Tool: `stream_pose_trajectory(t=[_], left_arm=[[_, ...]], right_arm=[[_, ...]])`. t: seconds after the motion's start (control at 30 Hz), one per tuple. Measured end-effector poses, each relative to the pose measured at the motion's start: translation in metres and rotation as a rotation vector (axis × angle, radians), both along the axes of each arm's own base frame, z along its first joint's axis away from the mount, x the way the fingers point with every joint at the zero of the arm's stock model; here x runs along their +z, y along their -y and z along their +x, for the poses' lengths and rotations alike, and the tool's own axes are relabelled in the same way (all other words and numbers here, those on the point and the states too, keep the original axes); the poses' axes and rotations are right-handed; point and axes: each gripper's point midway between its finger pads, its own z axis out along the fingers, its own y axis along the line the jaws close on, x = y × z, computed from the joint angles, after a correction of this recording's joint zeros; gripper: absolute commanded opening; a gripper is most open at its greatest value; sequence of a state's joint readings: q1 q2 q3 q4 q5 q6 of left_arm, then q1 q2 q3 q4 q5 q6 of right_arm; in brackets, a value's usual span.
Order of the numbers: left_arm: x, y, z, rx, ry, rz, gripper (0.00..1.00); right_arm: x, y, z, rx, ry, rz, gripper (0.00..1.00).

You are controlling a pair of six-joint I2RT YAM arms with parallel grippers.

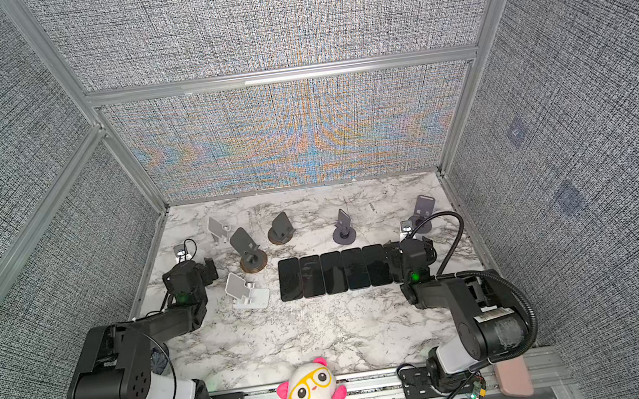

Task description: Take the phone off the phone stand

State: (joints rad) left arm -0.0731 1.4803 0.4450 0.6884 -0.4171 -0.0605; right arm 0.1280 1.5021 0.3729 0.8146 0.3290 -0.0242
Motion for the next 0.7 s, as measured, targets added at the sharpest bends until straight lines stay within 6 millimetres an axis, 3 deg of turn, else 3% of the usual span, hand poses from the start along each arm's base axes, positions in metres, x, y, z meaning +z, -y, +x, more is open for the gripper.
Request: stream_pose_trajectory(t=[0.13, 0.7], left_arm=[[0.001, 0.002, 0.001, -0.018, 0.013, -0.011, 0.99], [0.001, 0.007, 0.002, -0.07, 0.033, -0.042, 0.99]], right_arm=[[-0.009, -0.004, 0.001, 0.037, -0.007, 0.016, 0.99], [-0.003, 0.006, 0.003, 0.025, 0.036, 0.071, 0.99]])
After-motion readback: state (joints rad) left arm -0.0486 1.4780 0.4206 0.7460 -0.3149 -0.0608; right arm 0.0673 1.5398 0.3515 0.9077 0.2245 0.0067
